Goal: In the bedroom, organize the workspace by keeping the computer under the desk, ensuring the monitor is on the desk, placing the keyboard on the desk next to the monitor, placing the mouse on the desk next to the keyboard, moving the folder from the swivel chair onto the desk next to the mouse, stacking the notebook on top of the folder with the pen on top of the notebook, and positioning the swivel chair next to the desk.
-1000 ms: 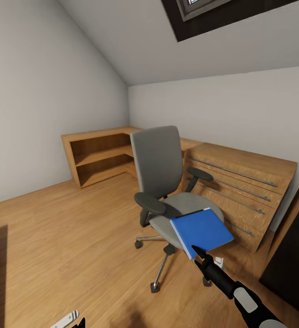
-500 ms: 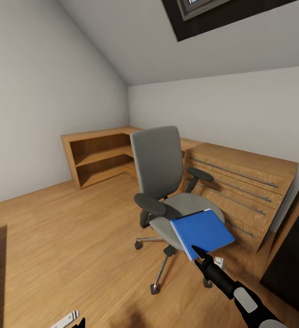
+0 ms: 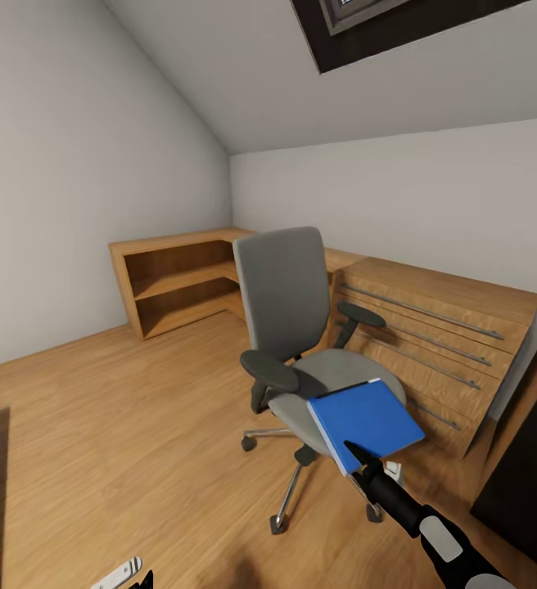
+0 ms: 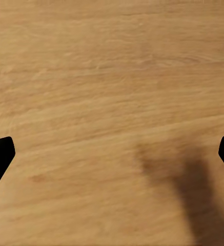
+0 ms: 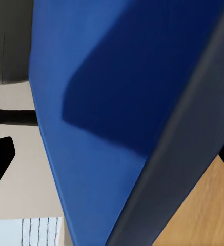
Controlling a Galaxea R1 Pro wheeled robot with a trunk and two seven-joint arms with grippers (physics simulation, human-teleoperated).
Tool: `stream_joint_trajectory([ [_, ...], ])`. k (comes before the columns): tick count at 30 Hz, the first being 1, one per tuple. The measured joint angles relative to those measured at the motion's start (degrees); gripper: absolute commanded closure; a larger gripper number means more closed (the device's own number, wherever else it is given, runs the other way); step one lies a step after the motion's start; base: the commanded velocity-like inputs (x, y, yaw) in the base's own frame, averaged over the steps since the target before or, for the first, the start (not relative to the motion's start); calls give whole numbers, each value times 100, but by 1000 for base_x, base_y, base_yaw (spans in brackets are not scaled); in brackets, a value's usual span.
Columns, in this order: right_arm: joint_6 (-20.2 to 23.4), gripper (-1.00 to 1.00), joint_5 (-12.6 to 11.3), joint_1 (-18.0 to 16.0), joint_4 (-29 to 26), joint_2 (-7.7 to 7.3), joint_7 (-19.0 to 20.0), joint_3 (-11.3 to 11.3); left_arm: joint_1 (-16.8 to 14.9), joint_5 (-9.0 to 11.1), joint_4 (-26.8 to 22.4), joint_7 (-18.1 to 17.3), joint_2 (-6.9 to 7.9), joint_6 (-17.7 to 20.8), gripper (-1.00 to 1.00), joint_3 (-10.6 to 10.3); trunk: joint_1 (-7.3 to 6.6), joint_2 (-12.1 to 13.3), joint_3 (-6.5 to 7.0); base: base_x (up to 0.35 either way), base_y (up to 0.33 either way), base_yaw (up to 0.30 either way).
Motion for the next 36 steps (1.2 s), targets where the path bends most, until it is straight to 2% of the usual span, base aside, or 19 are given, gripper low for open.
stream_joint_trajectory([
  [15, -5, -100, -5, -1, -2, 0, -1, -6, 0, 6, 0, 2, 3, 2, -100, 0, 0, 0, 0, 3, 0, 0],
  [16, -5, 100, -4, -1, -2, 0, 0, -6, 0, 7, 0, 3, 3, 3, -100, 0, 0, 0, 0, 0, 0, 0],
  [36, 7, 100, -30, -2, -6, 0, -5, -18, 0, 9, 0, 0, 0, 3, -100, 0, 0, 0, 1, 0, 0, 0],
])
